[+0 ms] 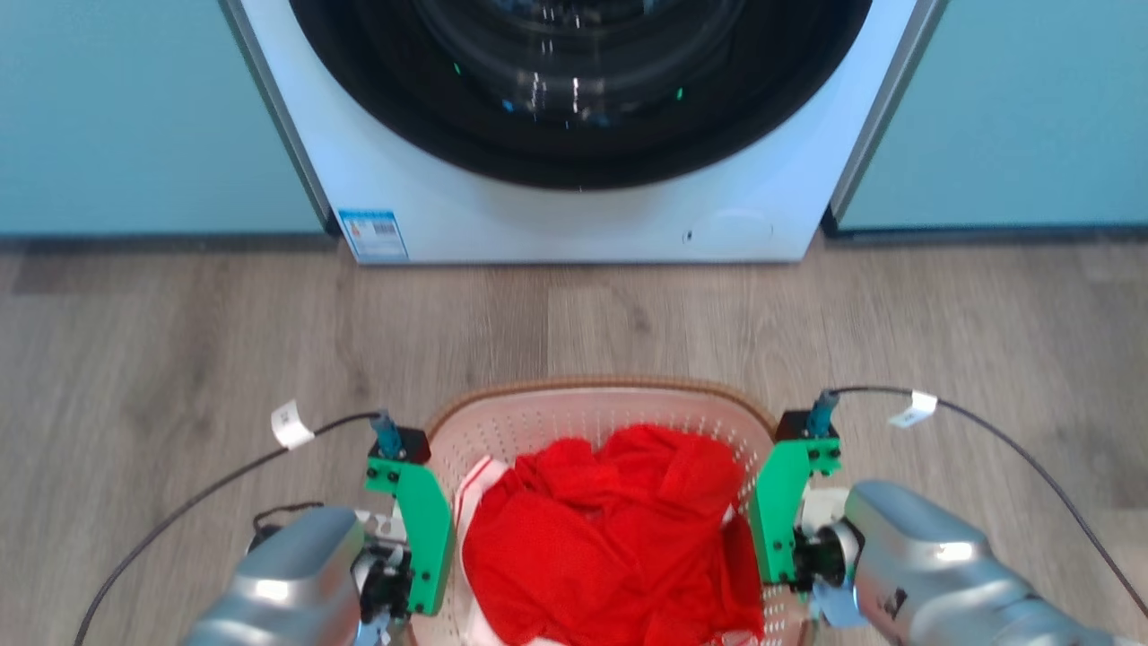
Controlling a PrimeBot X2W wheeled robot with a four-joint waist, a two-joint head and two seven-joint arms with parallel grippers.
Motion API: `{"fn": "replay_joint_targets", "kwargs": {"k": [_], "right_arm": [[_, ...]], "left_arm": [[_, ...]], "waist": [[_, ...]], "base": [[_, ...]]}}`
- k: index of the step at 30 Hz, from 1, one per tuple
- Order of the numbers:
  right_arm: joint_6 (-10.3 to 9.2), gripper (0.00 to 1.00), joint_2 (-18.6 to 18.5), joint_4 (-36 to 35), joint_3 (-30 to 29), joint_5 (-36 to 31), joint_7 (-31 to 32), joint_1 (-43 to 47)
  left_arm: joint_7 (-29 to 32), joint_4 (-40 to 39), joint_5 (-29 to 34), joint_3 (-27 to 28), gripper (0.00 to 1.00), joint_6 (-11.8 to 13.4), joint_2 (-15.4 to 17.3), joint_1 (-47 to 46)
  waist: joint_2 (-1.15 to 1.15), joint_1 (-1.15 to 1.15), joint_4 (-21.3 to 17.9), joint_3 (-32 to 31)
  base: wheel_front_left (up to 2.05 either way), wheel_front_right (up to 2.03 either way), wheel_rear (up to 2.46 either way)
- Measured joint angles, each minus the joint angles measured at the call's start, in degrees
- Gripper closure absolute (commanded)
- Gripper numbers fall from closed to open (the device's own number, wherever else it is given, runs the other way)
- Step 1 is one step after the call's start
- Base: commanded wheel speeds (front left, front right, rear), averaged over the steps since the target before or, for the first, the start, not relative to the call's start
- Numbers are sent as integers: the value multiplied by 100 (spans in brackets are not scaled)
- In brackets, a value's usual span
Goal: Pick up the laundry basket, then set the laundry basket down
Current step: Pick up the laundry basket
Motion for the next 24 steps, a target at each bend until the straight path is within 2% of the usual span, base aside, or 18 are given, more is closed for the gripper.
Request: {"fn": "replay_joint_targets", "kwargs": {"k": [11,24], "right_arm": [[-7,100,-7,-73,222,298,119,237],[-36,100,-7,-35,513,499,148,255]], "left_arm": [[276,-120,-372,-264,100,2,98,162],[547,-275,-599,-461,100,11,167,232]], "waist": [[0,0,102,-578],[0,0,140,-775]], "base": [[0,0,0],[0,0,0]]}}
